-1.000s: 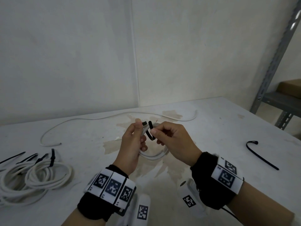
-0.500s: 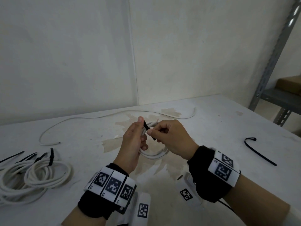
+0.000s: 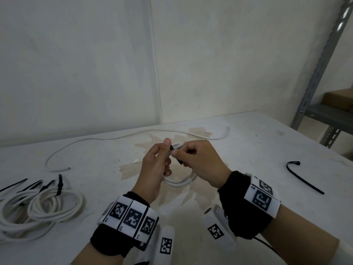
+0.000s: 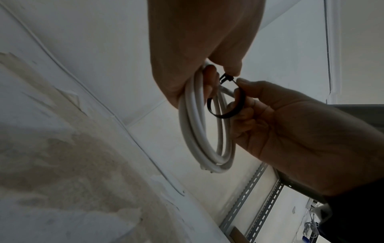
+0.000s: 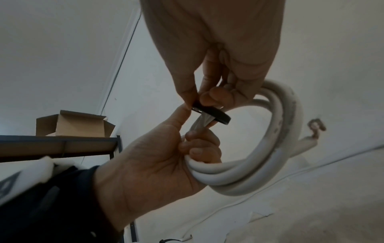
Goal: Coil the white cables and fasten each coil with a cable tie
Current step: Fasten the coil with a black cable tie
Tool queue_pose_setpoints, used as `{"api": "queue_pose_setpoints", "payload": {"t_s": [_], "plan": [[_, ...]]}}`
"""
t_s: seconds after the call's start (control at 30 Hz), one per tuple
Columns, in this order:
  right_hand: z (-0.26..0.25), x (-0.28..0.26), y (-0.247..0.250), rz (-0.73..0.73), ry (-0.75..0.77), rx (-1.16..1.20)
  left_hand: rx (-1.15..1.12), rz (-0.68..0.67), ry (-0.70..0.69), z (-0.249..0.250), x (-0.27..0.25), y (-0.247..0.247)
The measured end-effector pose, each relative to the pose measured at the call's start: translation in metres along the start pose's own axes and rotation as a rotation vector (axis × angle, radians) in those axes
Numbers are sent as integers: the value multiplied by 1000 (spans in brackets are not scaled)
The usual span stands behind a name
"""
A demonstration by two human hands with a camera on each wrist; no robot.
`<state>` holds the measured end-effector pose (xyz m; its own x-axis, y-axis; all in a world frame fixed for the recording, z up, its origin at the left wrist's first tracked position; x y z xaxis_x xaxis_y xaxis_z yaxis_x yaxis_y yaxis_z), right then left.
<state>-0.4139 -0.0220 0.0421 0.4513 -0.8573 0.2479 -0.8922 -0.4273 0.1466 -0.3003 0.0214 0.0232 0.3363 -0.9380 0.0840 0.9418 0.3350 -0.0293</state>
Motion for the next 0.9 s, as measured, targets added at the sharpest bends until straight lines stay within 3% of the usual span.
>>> {"api": "queue_pose_setpoints", "payload": {"t_s": [0.2, 0.53, 0.9], "plan": [[4, 1, -3, 77, 55, -36, 45, -17, -5, 1, 2, -2], [6, -9, -2, 39, 132, -121, 4, 46, -34, 2, 2, 1], [1, -3, -6, 55, 106, 33, -9, 31, -40, 7, 0, -1]]}}
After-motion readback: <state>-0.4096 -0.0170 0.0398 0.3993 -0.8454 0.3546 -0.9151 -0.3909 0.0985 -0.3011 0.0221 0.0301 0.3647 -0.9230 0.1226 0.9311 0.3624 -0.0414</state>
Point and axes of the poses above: each hand's wrist, its own x-axis towards the middle knuckle, its own y-axis out of the back of the hand, z = x × y, the point moved 1 cm from there along x, towards the middle knuckle, and after that the axes turned 7 degrees about x, right-handed, at the moved point
